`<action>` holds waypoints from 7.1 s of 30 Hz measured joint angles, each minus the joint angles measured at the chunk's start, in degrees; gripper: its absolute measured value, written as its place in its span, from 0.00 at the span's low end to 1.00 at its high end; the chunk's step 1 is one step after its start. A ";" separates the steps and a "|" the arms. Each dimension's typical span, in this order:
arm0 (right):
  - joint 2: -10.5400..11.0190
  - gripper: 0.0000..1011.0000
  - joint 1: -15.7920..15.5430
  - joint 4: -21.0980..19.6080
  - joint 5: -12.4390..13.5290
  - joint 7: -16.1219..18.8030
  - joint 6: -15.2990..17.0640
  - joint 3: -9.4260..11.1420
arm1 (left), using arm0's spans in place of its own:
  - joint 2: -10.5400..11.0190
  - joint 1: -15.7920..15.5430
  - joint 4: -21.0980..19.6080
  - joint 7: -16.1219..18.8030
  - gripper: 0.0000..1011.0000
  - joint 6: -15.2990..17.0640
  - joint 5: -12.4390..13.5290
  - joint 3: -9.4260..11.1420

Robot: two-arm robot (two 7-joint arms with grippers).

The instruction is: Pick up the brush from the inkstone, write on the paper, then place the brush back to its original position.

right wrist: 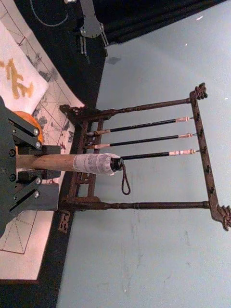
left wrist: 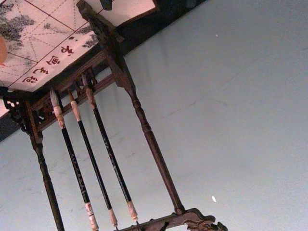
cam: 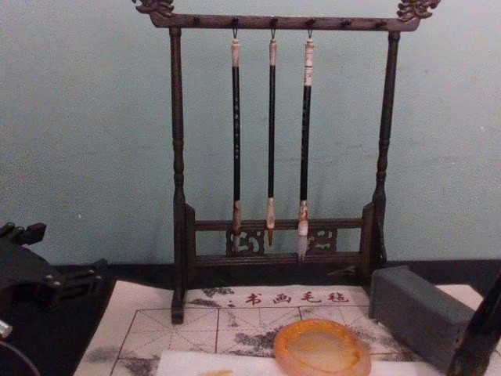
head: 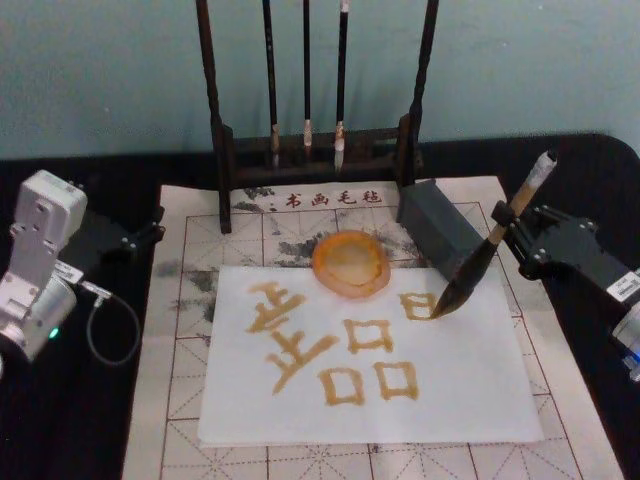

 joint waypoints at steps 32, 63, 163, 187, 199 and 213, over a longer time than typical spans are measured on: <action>-6.73 0.20 10.79 2.63 11.15 -6.27 7.81 -1.59 | 0.00 0.00 0.00 0.00 0.99 0.00 0.00 0.00; -17.11 0.20 24.45 19.57 31.56 -25.68 26.73 -1.83 | 0.00 0.00 0.00 0.00 0.99 0.00 0.00 0.00; -11.33 0.99 20.62 16.39 35.63 -28.24 22.07 -6.72 | 0.00 0.00 0.00 0.00 0.99 0.00 0.00 0.00; 2.20 0.99 10.23 5.14 5.61 -19.33 6.14 -16.80 | 0.00 0.00 0.00 0.00 0.99 0.00 0.00 0.00; 1.38 0.99 10.93 7.86 -7.02 -23.45 3.12 -19.78 | 0.00 0.00 0.00 0.00 0.99 0.00 0.00 0.00; 1.36 0.99 10.93 7.87 -6.79 -23.46 3.06 -19.73 | 0.00 0.00 0.00 0.00 0.99 0.00 0.00 0.00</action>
